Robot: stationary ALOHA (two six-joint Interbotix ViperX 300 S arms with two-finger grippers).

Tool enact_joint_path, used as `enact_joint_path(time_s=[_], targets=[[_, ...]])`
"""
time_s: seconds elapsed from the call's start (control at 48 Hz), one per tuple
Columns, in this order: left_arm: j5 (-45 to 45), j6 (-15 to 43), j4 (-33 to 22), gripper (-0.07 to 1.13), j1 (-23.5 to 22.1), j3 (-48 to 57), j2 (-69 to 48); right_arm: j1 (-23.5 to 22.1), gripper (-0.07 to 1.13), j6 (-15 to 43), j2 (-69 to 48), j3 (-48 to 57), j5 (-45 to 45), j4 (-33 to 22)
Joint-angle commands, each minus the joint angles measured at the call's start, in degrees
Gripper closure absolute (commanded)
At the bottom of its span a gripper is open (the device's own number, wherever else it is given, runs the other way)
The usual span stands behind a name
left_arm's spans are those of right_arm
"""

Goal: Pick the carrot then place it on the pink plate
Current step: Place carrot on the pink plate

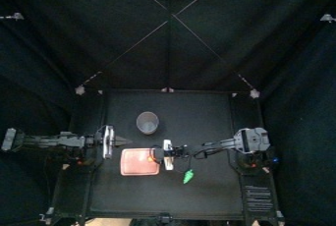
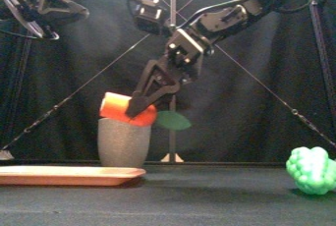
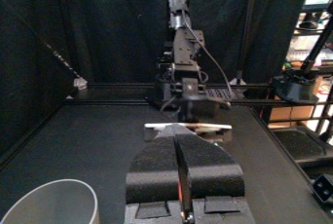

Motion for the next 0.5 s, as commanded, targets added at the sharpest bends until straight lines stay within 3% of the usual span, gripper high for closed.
enact_joint_path(time_s=[0.021,0.312,0.5], targets=[[-0.4,0.1,0.1,1.09,0.1,-1.0,0.0,0.6,0.62,0.3,3.4,-7.5,1.1,-1.1],[-0.3,0.1,0.1,1.09,0.0,-1.0,-0.1,1.2,0.58,0.5,11.8,-18.2,6.9,-0.6],[-0.3,0.1,0.1,1.09,0.1,-0.8,-0.1,1.5,0.37,0.4,12.5,-19.3,7.2,0.3]])
